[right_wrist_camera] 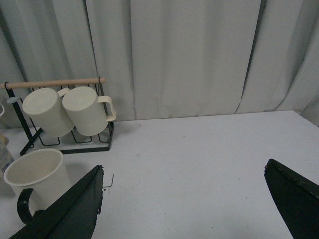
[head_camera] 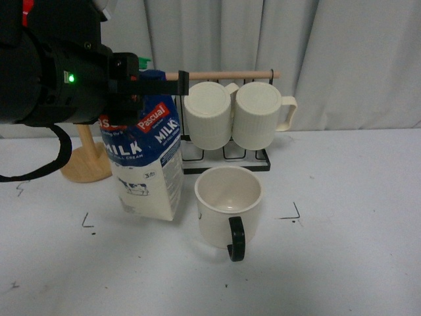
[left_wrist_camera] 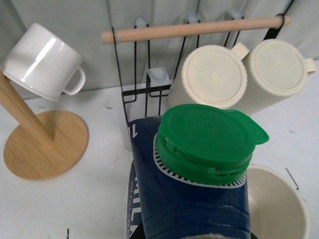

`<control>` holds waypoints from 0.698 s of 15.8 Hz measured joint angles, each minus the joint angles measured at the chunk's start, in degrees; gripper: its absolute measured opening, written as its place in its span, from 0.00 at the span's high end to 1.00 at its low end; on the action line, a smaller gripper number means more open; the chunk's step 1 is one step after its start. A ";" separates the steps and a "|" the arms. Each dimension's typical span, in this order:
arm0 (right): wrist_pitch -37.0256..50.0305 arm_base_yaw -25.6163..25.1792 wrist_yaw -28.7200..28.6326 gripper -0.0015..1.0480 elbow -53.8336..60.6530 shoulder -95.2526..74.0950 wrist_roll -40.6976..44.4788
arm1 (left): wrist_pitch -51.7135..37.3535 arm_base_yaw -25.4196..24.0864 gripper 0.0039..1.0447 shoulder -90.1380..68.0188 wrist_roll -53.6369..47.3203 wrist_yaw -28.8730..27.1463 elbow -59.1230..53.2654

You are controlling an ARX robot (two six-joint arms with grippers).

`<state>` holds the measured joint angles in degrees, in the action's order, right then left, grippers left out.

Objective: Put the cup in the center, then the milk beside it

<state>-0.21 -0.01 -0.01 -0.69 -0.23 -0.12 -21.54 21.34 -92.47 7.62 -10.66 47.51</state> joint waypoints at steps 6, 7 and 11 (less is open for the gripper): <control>0.00 0.00 0.00 0.06 0.00 0.00 0.00 | -1.22 2.27 0.96 -4.42 3.30 -2.91 0.02; 0.00 0.00 0.00 0.06 0.00 0.00 0.00 | -1.25 2.84 0.96 -4.81 4.04 -3.10 0.15; 0.00 0.00 0.00 0.06 0.00 0.00 -0.02 | -1.20 4.13 0.96 -6.12 4.72 -4.24 0.17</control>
<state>-0.21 -0.01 -0.01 -0.69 -0.23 -0.14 -22.74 25.47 -98.59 12.34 -14.90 47.68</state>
